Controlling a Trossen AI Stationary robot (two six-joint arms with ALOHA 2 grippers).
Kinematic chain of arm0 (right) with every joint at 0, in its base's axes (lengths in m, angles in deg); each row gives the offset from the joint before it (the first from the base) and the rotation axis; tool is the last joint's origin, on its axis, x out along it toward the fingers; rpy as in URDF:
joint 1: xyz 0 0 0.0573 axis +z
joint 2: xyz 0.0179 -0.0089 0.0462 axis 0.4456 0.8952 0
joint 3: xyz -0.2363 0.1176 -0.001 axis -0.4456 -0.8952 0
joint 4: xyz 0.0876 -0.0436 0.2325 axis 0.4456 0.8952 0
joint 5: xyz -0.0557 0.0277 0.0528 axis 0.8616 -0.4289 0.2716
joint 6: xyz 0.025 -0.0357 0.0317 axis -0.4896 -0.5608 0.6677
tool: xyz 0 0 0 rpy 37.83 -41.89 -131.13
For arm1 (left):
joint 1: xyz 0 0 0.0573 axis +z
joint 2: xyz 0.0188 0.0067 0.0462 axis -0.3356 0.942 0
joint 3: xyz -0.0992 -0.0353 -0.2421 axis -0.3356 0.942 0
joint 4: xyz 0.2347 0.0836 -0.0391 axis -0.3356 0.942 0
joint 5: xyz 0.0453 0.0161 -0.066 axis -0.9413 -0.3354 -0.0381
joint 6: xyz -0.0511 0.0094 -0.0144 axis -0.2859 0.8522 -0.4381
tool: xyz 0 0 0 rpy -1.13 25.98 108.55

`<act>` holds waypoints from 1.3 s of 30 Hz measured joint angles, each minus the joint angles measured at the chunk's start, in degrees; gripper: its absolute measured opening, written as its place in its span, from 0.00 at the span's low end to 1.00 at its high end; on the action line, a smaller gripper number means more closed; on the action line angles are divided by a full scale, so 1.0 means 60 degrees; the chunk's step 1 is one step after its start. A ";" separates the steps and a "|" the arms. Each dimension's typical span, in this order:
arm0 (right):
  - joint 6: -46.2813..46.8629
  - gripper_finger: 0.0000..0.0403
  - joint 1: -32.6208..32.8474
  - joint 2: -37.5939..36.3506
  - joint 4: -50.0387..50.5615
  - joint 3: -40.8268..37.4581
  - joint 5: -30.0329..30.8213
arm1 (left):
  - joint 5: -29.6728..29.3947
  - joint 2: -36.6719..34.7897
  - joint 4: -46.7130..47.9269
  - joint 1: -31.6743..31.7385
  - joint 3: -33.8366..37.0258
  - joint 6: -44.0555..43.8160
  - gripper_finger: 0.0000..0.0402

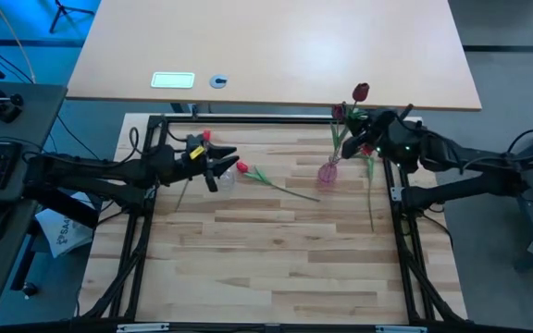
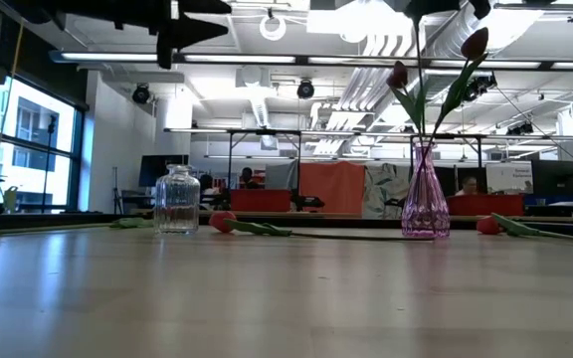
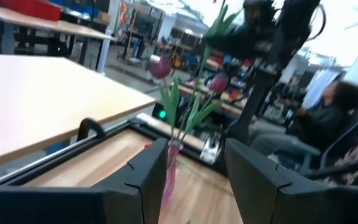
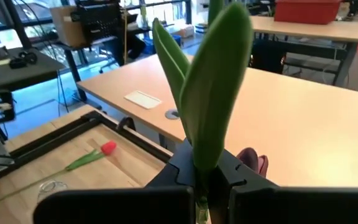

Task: Sort flowers into vase by color
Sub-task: Put the dark red tulip into the purple vase

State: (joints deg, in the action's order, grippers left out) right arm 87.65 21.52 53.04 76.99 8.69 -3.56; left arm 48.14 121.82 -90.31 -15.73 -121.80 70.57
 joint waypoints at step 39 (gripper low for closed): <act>0.1077 0.06 -0.0555 0.0575 0.0462 -0.1104 -0.0939 | 0.0000 0.0007 -0.0358 0.0000 0.0000 0.0038 0.37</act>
State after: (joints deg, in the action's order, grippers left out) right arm 94.12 18.19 56.49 79.76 2.07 -9.19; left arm 48.14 121.87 -92.46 -15.73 -121.80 70.80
